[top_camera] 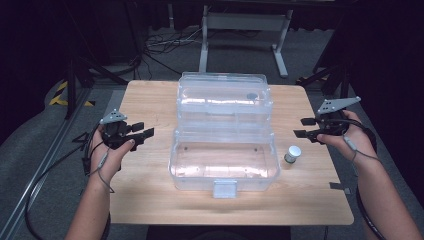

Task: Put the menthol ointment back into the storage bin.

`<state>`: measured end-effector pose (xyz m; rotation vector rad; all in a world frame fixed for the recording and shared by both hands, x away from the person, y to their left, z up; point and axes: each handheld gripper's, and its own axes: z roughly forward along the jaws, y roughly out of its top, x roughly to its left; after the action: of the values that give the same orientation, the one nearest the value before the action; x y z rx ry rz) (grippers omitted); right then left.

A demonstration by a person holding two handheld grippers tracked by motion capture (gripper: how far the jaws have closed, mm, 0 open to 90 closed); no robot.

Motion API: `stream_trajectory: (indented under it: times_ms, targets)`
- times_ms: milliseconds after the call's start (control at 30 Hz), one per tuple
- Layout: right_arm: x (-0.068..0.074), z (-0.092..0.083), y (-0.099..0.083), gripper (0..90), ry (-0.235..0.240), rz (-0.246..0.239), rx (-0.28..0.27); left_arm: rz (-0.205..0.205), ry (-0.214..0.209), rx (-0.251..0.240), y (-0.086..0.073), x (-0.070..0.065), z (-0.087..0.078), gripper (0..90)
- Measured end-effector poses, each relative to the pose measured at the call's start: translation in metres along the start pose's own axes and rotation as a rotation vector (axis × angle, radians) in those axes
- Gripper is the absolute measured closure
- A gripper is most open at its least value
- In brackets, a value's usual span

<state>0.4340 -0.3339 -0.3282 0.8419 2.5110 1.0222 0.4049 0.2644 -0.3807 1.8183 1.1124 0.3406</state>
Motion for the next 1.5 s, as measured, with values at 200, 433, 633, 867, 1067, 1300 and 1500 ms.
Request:
stream_trajectory:
  times_ms: [200, 433, 633, 867, 1067, 1300, 1500]
  targets:
    - [-0.001, 0.006, -0.001, 44.2, 0.021, -0.001, 0.059, 0.002, 0.001, 0.006, 0.000, 0.000, 0.001, 47.4]
    - [-0.002, 0.013, -0.003, 43.2, 0.045, -0.003, 0.125, 0.003, -0.004, 0.019, -0.001, 0.000, 0.004, 47.3]
    - [-0.003, 0.021, -0.006, 42.3, 0.068, -0.005, 0.188, -0.001, -0.004, 0.022, -0.002, 0.000, 0.004, 47.3]
    - [-0.003, 0.030, -0.010, 41.1, 0.098, 0.009, 0.257, -0.003, -0.006, 0.026, -0.002, 0.001, 0.005, 47.3]
    - [-0.005, 0.037, -0.014, 40.0, 0.102, 0.015, 0.291, -0.004, -0.007, 0.030, -0.002, 0.001, 0.005, 47.3]
    - [-0.008, 0.045, -0.020, 39.0, 0.100, 0.016, 0.335, -0.002, -0.006, 0.034, -0.003, 0.001, 0.006, 47.2]
    - [-0.011, 0.052, -0.028, 38.2, 0.100, 0.024, 0.363, -0.002, -0.007, 0.038, -0.003, 0.001, 0.006, 47.1]
